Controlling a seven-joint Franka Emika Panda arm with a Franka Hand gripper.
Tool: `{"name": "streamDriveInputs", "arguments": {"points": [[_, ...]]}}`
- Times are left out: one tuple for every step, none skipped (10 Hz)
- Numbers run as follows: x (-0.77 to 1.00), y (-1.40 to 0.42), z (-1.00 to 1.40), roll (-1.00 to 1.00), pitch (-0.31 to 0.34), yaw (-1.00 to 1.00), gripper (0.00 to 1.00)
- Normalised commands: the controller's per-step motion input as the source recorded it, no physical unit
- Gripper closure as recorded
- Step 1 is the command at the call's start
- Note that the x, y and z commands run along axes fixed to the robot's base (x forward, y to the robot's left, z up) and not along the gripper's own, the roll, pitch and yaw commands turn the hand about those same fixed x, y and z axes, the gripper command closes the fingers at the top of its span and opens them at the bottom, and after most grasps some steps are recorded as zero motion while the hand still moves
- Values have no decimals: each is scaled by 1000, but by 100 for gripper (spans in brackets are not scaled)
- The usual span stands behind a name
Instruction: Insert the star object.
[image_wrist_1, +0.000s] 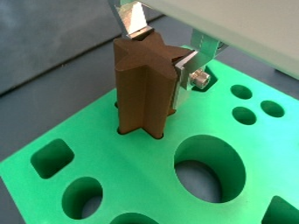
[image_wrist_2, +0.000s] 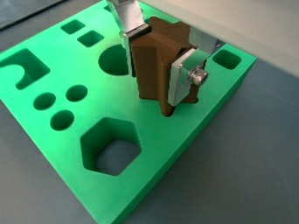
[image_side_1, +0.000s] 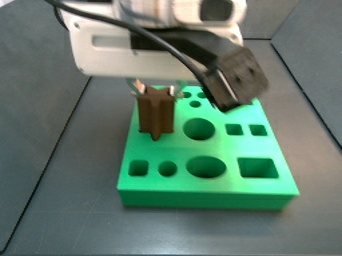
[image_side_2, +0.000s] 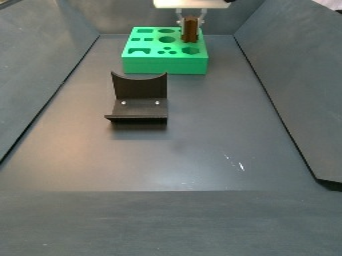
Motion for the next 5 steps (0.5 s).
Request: {"name": "streamDriveInputs", "arguments": {"points": [[631,-489,-1000,17,-27,0,100],[611,-420,-1000,56,-27,43,100],[46,0,-506,-46,-173,0,100],[0,86,0,-74,0,-3,100],[0,0,0,0,0,0,100]]}}
